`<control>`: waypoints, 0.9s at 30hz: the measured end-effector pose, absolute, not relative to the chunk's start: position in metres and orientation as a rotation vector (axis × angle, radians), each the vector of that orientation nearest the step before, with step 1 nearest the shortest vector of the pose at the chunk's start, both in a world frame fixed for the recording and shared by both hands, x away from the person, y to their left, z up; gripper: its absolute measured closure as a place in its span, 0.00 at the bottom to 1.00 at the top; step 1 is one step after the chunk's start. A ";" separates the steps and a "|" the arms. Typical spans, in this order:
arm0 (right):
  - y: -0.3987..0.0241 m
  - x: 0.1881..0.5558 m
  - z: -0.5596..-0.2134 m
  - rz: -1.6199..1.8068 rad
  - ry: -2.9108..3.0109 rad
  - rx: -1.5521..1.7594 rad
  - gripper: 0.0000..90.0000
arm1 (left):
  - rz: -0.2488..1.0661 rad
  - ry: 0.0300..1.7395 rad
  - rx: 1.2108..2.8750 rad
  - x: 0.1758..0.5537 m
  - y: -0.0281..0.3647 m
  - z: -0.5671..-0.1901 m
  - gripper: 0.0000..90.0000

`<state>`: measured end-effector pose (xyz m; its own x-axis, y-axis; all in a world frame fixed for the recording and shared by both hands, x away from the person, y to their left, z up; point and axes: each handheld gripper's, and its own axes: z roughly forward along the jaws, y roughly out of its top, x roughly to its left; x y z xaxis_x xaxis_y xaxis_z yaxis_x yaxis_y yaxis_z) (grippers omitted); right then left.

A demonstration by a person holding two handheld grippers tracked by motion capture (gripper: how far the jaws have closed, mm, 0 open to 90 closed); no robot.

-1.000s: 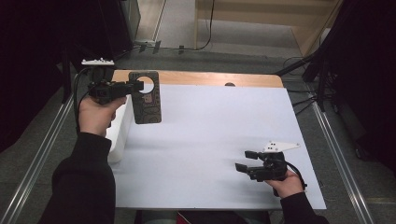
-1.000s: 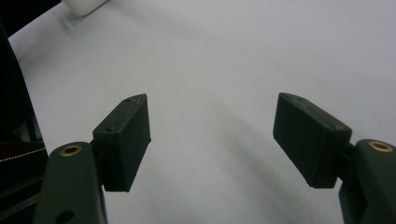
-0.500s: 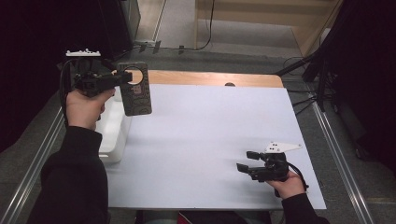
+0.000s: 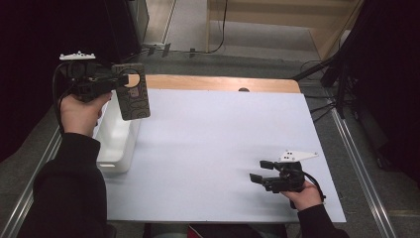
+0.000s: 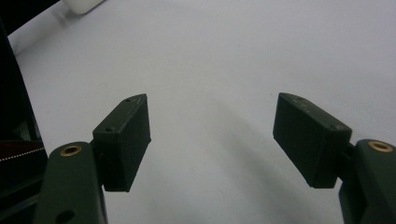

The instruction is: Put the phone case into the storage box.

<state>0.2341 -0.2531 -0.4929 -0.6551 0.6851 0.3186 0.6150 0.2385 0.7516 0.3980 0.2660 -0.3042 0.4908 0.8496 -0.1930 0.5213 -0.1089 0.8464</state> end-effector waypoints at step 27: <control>-0.249 0.239 -0.493 1.429 2.426 1.250 0.29 | 0.512 1.265 1.728 0.424 0.296 -0.319 0.81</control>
